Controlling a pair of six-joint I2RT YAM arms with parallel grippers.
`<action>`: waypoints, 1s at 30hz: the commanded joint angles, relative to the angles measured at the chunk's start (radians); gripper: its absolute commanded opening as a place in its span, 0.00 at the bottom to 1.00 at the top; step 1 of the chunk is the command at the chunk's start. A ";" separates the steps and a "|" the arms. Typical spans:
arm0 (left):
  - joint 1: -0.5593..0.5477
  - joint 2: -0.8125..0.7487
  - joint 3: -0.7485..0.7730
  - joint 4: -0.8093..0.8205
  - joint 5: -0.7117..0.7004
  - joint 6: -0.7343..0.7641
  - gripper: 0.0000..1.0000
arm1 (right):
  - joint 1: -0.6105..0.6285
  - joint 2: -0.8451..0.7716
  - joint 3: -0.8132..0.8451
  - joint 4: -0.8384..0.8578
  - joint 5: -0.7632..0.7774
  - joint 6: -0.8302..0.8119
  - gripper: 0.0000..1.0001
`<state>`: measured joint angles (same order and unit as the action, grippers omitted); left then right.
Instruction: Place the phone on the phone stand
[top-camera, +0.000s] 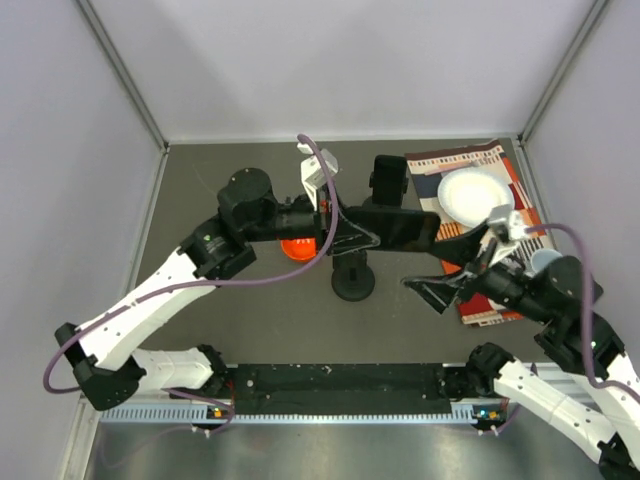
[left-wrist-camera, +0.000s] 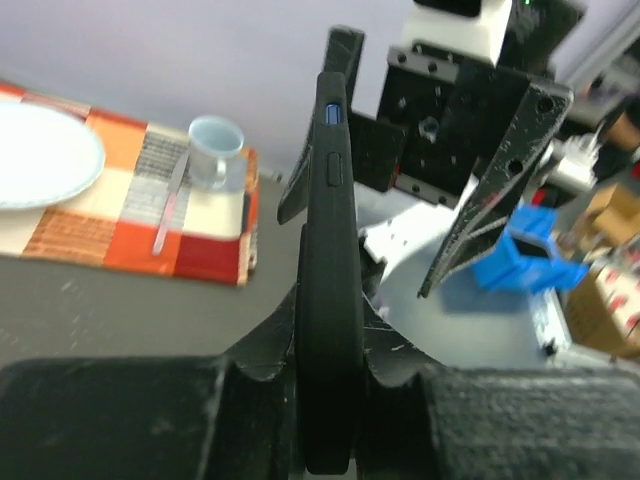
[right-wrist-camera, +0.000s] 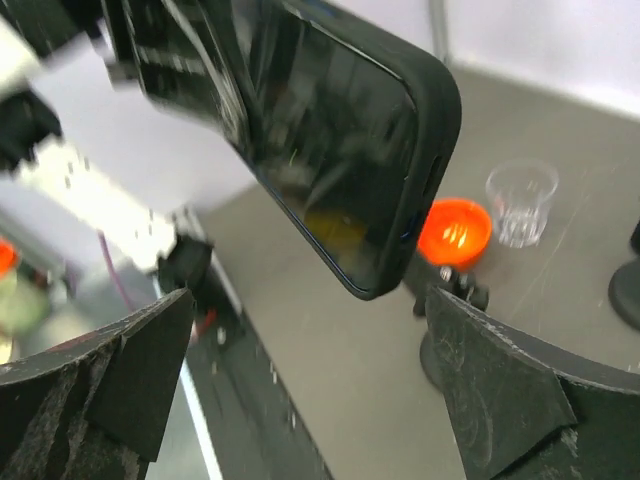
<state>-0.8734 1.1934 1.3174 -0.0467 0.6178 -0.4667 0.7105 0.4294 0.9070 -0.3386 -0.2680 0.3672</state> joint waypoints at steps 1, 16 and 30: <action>0.030 -0.037 0.150 -0.477 0.135 0.370 0.00 | 0.000 0.120 0.108 -0.295 -0.243 -0.211 0.97; 0.030 0.066 0.322 -0.903 0.276 0.612 0.00 | 0.000 0.391 0.276 -0.277 -0.591 -0.303 0.68; 0.016 0.091 0.327 -0.846 0.309 0.588 0.00 | 0.000 0.474 0.204 -0.113 -0.769 -0.208 0.29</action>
<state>-0.8494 1.3010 1.6062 -0.9897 0.8604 0.1219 0.7105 0.9161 1.1423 -0.5713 -0.9703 0.1017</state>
